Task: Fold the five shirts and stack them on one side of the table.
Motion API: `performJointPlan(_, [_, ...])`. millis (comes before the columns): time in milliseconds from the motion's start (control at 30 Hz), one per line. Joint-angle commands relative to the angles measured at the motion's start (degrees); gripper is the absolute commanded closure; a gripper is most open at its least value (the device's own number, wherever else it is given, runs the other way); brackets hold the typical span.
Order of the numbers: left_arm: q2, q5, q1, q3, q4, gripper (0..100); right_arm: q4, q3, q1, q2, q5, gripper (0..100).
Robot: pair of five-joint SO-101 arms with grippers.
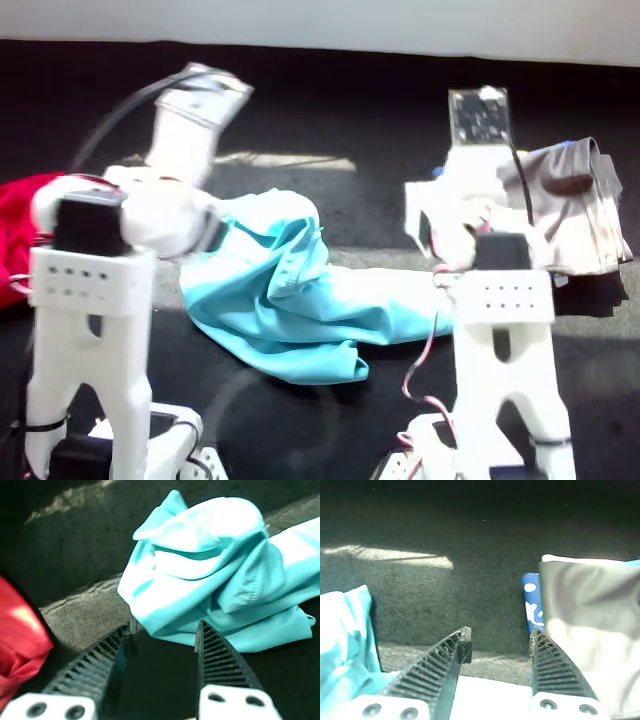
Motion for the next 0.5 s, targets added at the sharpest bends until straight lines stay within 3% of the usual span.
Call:
performJointPlan(0, [-1.3,-3.3,-11.6,-0.7,0.1,80,-1.0,-11.6,-8.0,9.4,-2.5,80.9])
performJointPlan(200, [-1.3,-4.6,-22.4,2.6,0.0,80,-1.0,-26.9,-20.8,26.7,-2.5,80.9])
performJointPlan(467, [-1.3,-4.6,-31.1,4.3,0.0,80,-0.9,-41.6,-29.7,43.2,-2.3,80.8])
